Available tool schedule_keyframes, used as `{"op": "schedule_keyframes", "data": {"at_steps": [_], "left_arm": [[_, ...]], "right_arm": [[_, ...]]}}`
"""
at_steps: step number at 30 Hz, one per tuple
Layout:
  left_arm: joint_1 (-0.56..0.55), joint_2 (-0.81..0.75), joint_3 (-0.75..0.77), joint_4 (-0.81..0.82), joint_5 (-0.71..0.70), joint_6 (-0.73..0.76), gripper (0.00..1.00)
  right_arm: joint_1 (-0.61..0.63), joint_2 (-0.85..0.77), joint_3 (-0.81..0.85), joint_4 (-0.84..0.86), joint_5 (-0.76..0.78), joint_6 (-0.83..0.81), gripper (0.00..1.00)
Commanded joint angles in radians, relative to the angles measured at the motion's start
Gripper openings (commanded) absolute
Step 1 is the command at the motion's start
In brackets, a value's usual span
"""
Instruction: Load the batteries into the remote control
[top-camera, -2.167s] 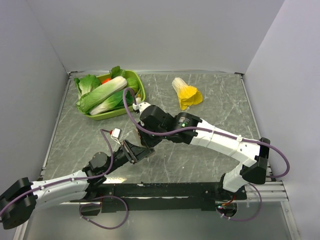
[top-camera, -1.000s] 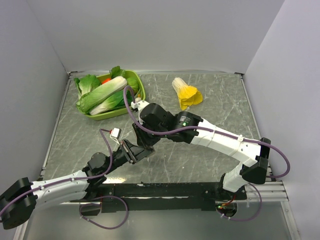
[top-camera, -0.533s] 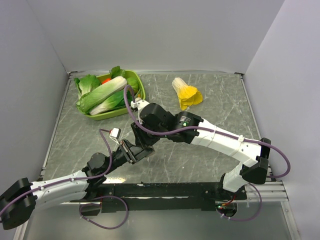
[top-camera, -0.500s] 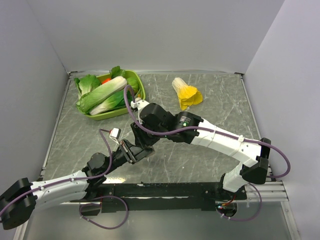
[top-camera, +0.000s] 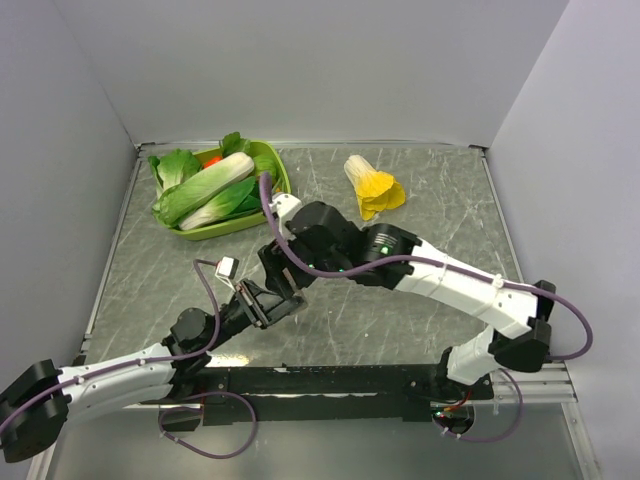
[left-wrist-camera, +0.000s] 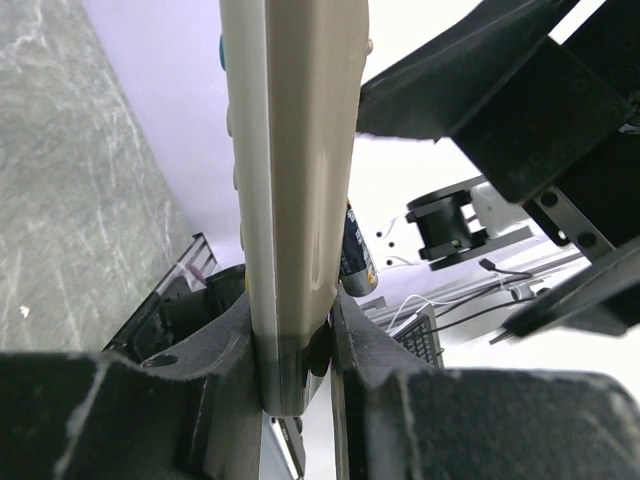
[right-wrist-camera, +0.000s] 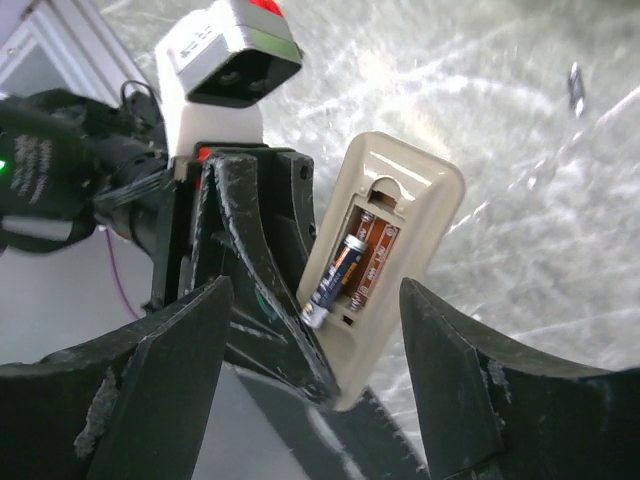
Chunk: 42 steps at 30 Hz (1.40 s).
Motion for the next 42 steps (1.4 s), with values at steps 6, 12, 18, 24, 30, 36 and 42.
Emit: {"op": "schedule_keyframes", "data": {"at_steps": [6, 12, 18, 24, 30, 36, 42], "left_arm": [[-0.001, -0.027, 0.020, 0.065, 0.018, -0.002, 0.01], [-0.002, -0.021, 0.033, 0.062, 0.031, 0.001, 0.01], [-0.002, -0.024, 0.037, 0.051, 0.038, 0.000, 0.01], [-0.002, -0.044, 0.045, 0.019, 0.034, 0.014, 0.01], [-0.002, -0.044, 0.053, 0.009, 0.045, 0.021, 0.01], [-0.002, -0.044, 0.060, 0.000, 0.054, 0.034, 0.01], [-0.002, -0.049, 0.063, -0.006, 0.057, 0.038, 0.01]], "right_arm": [[-0.079, -0.288, -0.182, 0.229, -0.224, -0.313, 0.75], [-0.196, -0.411, -0.373, 0.433, -0.591, -0.523, 0.69], [-0.233, -0.405, -0.448, 0.534, -0.846, -0.690, 0.66], [-0.233, -0.345, -0.451, 0.553, -0.864, -0.827, 0.64], [-0.233, -0.252, -0.416, 0.504, -0.826, -0.886, 0.56], [-0.233, -0.212, -0.422, 0.511, -0.802, -0.904, 0.54], [-0.234, -0.189, -0.424, 0.508, -0.798, -0.912, 0.52]]}}
